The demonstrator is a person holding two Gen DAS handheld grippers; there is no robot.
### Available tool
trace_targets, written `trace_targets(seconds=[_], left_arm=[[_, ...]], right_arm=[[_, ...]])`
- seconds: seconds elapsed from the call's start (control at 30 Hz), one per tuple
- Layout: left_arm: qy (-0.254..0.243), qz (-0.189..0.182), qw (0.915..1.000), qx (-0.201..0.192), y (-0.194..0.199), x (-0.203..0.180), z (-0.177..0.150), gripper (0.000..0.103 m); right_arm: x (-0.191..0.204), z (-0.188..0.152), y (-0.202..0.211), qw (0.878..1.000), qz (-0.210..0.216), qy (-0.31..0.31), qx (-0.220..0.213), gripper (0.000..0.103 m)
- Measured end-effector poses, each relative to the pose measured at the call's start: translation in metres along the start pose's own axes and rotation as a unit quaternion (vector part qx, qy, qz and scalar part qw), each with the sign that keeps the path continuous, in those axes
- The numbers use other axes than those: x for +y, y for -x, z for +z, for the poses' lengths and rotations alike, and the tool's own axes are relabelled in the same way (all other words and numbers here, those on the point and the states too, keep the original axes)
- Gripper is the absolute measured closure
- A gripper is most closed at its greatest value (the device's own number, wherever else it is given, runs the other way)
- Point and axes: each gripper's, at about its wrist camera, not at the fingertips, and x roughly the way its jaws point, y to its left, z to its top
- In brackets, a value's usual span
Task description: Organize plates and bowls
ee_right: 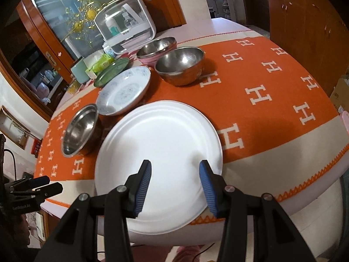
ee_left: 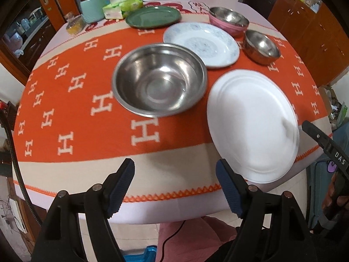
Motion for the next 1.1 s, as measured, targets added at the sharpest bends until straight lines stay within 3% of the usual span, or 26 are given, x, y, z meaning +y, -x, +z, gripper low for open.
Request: trace_targets(seconds=[0.17,0.57,1.1], left_arm=[[-0.012,0.031,0.9994,-0.002,0.009,0.009,0.018,0.023],[-0.053,0.041,0.9977,-0.008,0.022,0.024,0.087,0.023],[-0.091,0.04,0.9949,-0.019,0.01,0.038,0.18,0.023]], right_arm=[[-0.002,0.006,0.005,1.0,0.014,-0.019,-0.008,0.057],[-0.002,0.036,0.004,0.997,0.047,-0.053,-0.009,0.057],[0.019,0.094,-0.032,0.992,0.076,-0.1,-0.008,0.057]])
